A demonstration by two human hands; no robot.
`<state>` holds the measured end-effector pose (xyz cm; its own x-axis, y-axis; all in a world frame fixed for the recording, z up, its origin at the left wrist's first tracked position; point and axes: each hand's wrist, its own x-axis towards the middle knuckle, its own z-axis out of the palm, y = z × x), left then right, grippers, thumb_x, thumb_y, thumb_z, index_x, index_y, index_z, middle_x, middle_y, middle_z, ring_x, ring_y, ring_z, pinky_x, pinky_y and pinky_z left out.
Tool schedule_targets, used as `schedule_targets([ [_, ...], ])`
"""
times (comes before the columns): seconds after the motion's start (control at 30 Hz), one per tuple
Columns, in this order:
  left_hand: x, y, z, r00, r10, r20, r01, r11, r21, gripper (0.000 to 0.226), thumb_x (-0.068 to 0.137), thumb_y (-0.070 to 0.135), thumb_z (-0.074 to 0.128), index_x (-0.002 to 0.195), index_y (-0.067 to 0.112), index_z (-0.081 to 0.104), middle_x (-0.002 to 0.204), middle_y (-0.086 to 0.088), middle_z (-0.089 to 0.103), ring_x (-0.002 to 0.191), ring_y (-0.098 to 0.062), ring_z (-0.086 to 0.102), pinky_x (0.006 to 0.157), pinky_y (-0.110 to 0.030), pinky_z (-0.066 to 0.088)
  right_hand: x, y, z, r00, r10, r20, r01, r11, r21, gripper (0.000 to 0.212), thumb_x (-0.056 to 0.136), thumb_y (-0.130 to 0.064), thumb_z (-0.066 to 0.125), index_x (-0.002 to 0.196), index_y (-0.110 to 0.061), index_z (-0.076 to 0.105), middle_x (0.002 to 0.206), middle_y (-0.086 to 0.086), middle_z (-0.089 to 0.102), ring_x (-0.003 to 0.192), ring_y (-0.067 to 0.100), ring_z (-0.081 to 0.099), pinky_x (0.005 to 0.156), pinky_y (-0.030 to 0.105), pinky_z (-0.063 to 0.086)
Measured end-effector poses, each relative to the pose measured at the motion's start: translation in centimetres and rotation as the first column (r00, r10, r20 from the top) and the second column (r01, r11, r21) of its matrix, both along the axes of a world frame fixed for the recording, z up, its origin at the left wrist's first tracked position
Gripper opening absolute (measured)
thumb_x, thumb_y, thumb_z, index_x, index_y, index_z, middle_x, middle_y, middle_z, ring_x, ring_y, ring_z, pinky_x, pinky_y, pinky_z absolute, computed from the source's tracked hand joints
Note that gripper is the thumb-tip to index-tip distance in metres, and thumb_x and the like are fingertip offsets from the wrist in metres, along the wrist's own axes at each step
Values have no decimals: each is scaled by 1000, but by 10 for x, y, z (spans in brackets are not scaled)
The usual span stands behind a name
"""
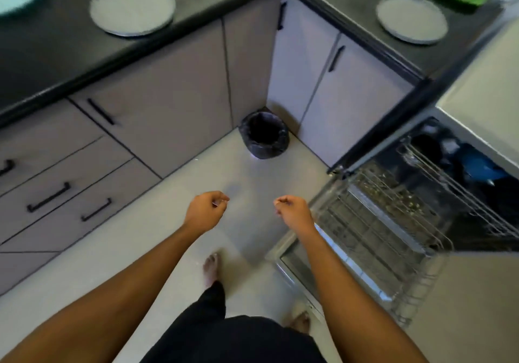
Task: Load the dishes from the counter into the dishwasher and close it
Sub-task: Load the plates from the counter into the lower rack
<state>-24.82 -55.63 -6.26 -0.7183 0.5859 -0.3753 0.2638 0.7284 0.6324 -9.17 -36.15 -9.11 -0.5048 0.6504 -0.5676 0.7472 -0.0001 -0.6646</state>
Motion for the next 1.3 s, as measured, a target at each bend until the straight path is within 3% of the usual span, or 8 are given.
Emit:
schedule_targets([
  [0.17,-101,-59,23,994,103,-30,-103,994,22,17,92,22,60,98,28,74,77,14,64,71,-3,58,70,-24,49,-122,-43,23,995,52,-81,-53,999,-13,22,85,-27,67,64,-24,70,64,2,71,69,21,68,81,44,56],
  [0.3,-171,-73,39,973,223,-66,-217,973,84,17,92,22,60,101,27,74,89,11,70,85,-8,64,80,-28,53,-207,-52,39,974,162,-159,-162,987,10,23,87,-22,68,64,-22,69,65,4,70,65,17,65,80,47,56],
  [0.5,-260,-42,55,916,338,-217,-290,931,223,18,92,19,62,105,23,73,102,7,68,93,-15,61,83,-35,52,-322,-17,68,922,263,-286,-265,964,32,10,92,-21,67,85,-18,72,77,-1,72,77,14,67,78,37,54],
  [0.67,-338,-4,73,819,453,-352,-357,883,306,23,88,21,62,109,21,72,105,6,68,98,-14,59,83,-36,51,-424,34,87,877,300,-375,-264,953,146,5,91,-21,68,90,-22,73,83,1,72,78,16,65,75,32,51],
  [0.83,-397,16,94,719,547,-429,-461,837,296,35,86,24,72,118,12,68,109,-4,68,102,-20,61,90,-26,46,-505,72,119,819,331,-469,-207,932,297,20,92,-23,67,111,-18,72,95,-2,66,85,13,62,80,27,50],
  [1.0,-446,25,94,716,550,-430,-532,828,174,57,87,51,62,130,15,59,127,-4,62,118,-23,55,100,-40,45,-577,95,125,855,432,-288,-300,864,405,41,95,-28,63,132,-13,57,117,2,48,108,21,51,90,32,46],
  [1.17,-485,34,86,725,456,-517,-493,867,74,69,90,62,48,137,12,55,141,-7,55,131,-24,48,110,-44,39,-605,93,126,864,503,30,-402,650,645,44,94,-49,57,120,-15,55,118,2,43,105,20,45,69,31,41],
  [1.3,-498,40,81,722,416,-553,-498,867,2,69,94,65,38,142,17,51,145,-3,50,135,-22,42,112,-46,34,-623,91,127,886,461,50,-393,689,609,54,93,-52,57,134,-17,52,124,2,44,109,20,46,74,30,38],
])
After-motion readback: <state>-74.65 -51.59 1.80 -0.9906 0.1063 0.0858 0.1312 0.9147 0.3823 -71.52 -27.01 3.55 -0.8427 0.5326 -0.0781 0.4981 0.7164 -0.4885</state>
